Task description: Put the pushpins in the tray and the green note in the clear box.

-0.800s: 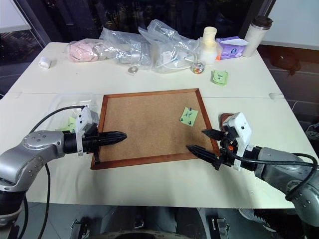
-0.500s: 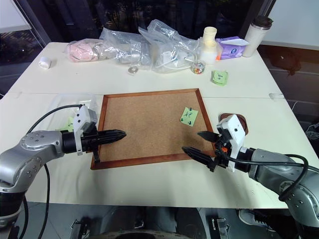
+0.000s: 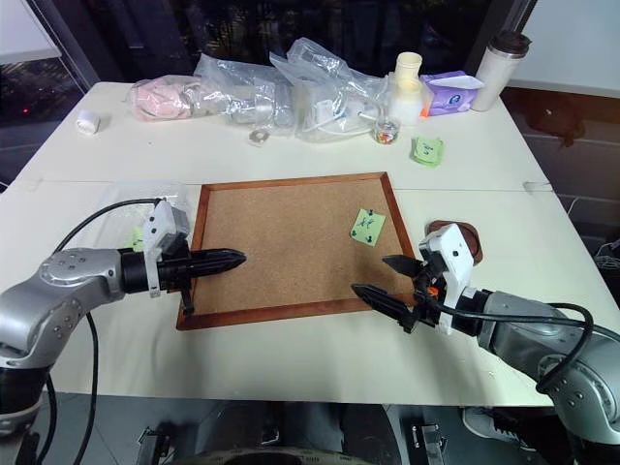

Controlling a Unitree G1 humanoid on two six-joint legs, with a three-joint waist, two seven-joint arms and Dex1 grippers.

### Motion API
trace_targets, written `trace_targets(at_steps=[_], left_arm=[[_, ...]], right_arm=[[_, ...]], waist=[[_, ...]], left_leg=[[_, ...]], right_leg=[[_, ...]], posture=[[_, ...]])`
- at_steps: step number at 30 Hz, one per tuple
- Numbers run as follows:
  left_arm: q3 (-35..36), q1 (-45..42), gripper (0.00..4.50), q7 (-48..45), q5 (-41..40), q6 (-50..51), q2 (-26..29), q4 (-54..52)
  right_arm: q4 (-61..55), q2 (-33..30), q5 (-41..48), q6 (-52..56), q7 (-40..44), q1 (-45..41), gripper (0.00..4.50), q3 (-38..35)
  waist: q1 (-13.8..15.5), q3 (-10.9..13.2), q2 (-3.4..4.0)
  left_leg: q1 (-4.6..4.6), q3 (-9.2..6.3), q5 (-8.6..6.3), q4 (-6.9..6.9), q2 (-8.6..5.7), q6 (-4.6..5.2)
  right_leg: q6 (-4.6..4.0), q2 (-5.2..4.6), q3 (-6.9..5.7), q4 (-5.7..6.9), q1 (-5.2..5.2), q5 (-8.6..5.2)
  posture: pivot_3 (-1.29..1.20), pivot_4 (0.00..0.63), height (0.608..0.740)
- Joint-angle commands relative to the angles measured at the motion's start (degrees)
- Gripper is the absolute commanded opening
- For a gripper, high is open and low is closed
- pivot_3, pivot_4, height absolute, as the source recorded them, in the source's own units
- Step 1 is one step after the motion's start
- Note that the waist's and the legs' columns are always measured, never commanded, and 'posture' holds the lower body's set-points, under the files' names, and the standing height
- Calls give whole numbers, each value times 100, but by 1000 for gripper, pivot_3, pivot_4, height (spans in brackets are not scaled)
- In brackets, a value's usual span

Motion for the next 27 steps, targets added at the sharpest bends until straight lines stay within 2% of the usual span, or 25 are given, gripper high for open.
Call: trace_targets(at_steps=[1, 8, 12, 17, 27], left_arm=[[-16, -139, 50, -70, 26, -98, 9, -18], [-100, -493, 50, -177, 151, -204, -5, 225], [-469, -915, 50, -272, 315, -335, -198, 406], [-1585, -1143, 50, -575, 1431, -1193, -374, 1232], [-2162, -1434, 50, -1061, 2214, -1847, -711, 2511]], right_arm=[[-184, 40, 6, -136, -32, -9, 4500, -142], [-163, 102, -119, -219, -114, -2, 4500, -146], [267, 230, -615, -392, -274, -459, 4500, 86], [1146, 366, -1593, -835, -308, -1330, 4500, 554], [3337, 1235, -3222, -2309, -22, -2602, 4500, 1329]], waist=[[0, 0, 0], [6, 0, 0], [-1, 0, 0], [-3, -1, 3], [2, 1, 6]], left_leg=[[0, 0, 0, 0, 0, 0], [-1, -1, 0, 0, -1, 0], [-2, -3, 0, 3, -2, 0], [-1, -2, 0, 5, -4, 0], [-8, 3, 1, 10, -2, 0]], right_leg=[[0, 0, 0, 0, 0, 0], [0, 0, -1, 0, 1, 0], [0, 0, -4, 0, 2, 0], [0, 3, -5, 1, 2, 0], [1, 2, -10, 0, -3, 0]], posture=[[0, 150, 737], [0, 150, 737], [0, 150, 737], [0, 150, 737], [0, 150, 737]])
